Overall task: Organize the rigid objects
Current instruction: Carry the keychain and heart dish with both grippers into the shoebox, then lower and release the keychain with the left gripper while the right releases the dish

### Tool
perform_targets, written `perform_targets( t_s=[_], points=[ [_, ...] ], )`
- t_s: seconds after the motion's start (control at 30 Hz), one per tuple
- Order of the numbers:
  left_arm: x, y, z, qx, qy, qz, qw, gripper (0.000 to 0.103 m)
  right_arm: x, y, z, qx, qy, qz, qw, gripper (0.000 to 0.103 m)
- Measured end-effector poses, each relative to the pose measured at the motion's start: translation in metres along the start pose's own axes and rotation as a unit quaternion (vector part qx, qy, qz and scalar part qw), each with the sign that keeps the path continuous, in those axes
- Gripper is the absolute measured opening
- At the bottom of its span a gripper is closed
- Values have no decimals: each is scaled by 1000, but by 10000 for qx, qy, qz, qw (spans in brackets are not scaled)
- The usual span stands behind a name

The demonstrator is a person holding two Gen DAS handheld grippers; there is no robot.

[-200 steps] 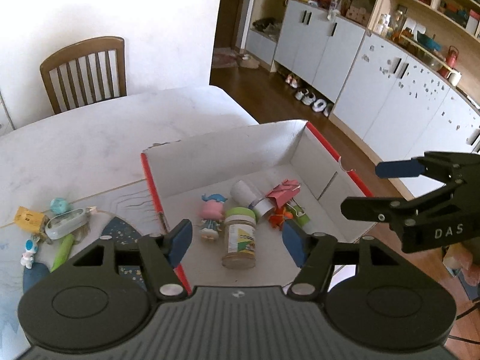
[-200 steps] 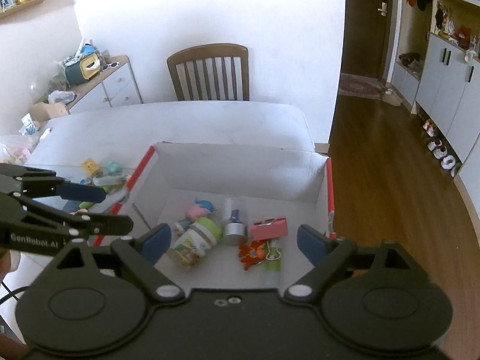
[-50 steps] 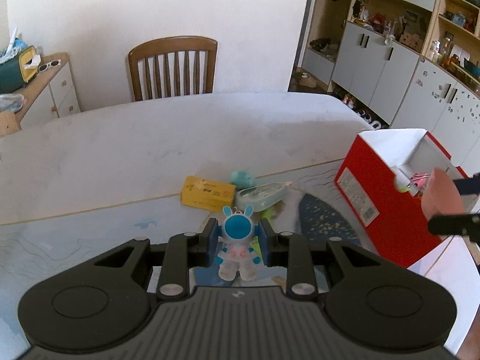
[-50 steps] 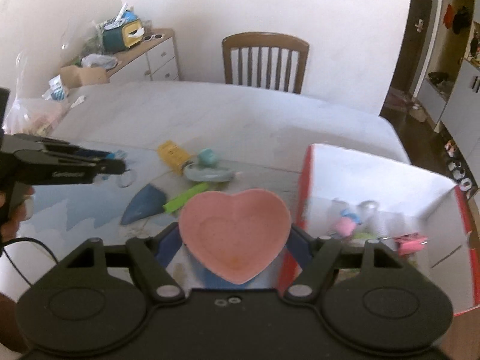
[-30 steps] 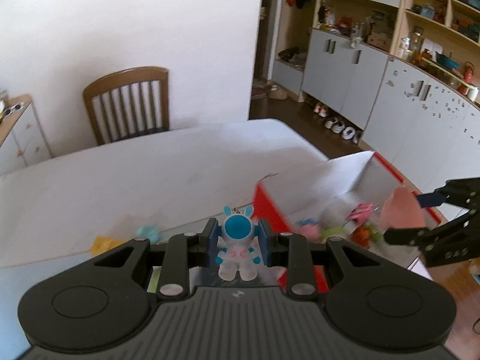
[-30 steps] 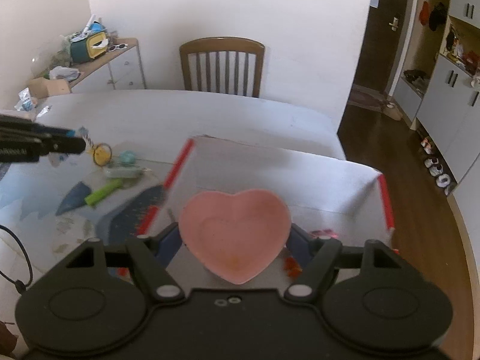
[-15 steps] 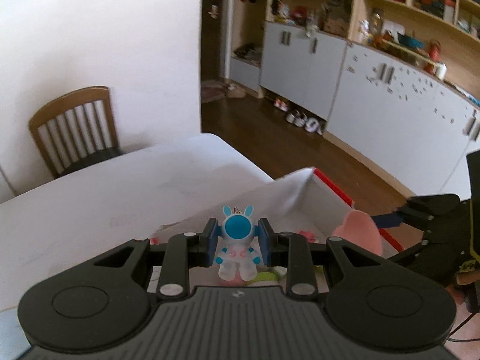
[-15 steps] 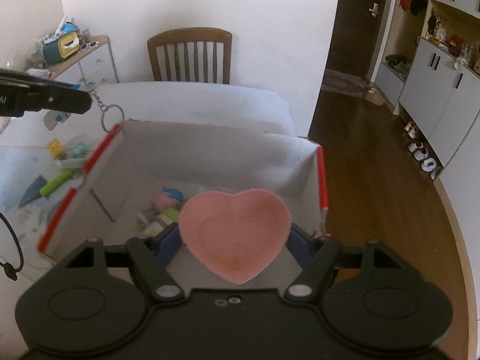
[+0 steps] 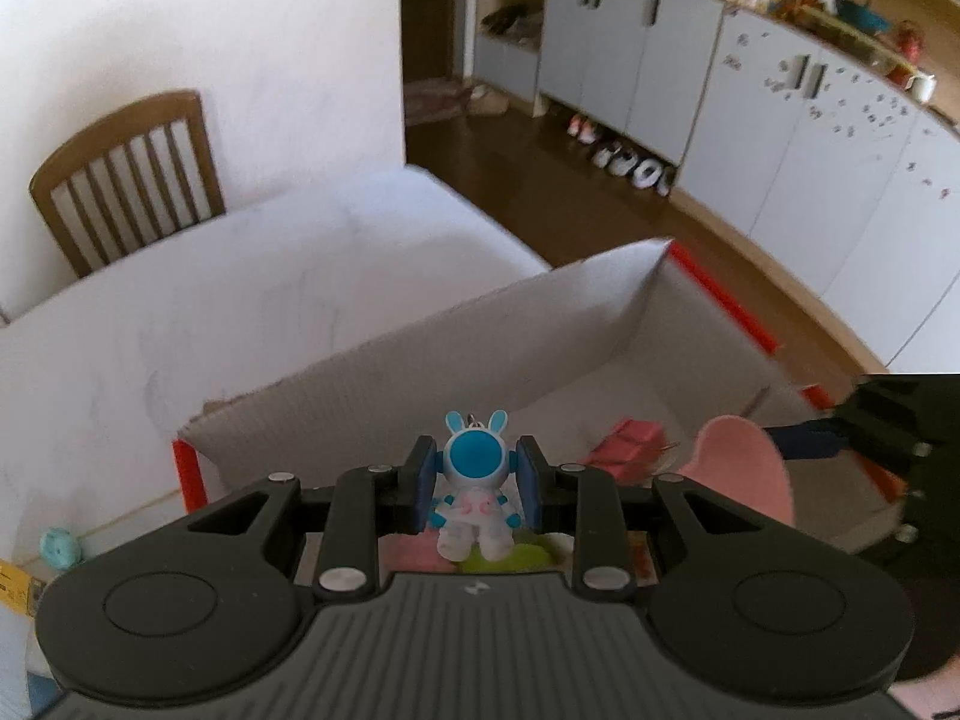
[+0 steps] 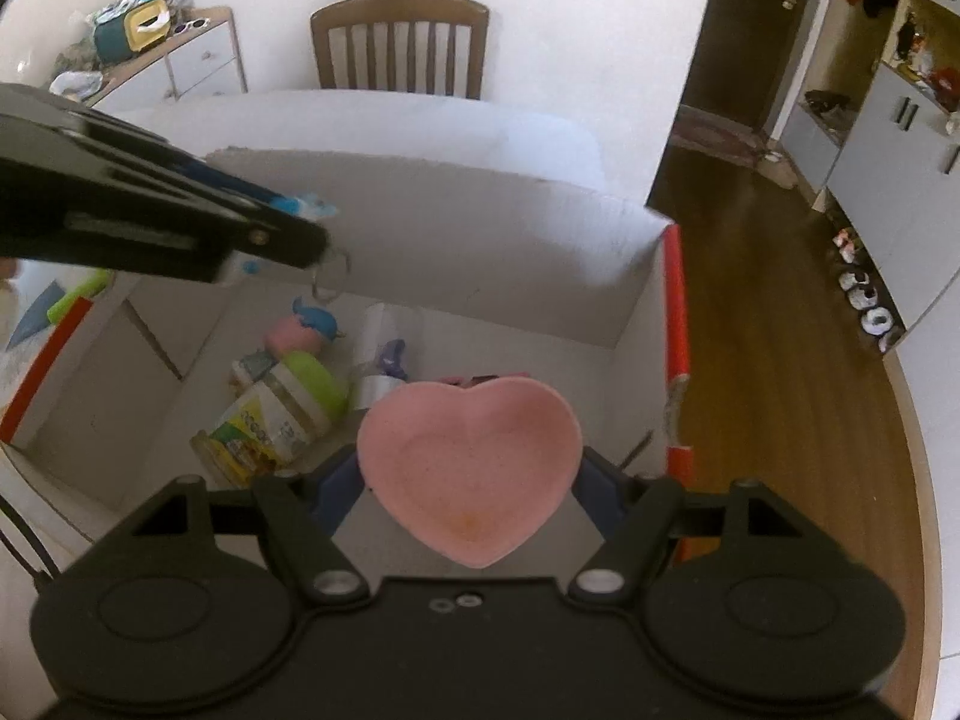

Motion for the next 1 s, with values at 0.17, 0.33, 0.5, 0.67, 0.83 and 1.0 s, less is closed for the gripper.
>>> perform_targets(
  t_s=[0.17,0.33,0.5,0.67,0.83,1.0],
  points=[
    [0,24,-3,-268,-16,53,9996,28,-4,12,0,-114,-162,-15,9998,75],
    [1,38,-6,-447,28,117,9989,28,-6,19,5,-167,-305,-153,9993,75],
    [4,45,-9,-566,35,121,9983,28,-5,27,12,-245,-402,-252,9986,75],
    [3,53,-10,-777,-21,114,9969,28,-3,32,13,-341,-384,-245,9984,76],
    [2,54,-10,-848,-53,134,9963,28,1,36,17,-465,-323,-121,9983,79],
    [-2,52,-10,-913,-133,111,9957,28,6,34,22,-409,-226,-32,9989,80]
  ],
)
Point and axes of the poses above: each gripper's, at about its wrist camera, not at the fingertips, and y roughly the way its jaws point, x to its right, z to its top, the point moved 4 cm from there along y, roughly the way its jaws point, and after that the axes turned 10 degrees about z, right-handed, at the moved point
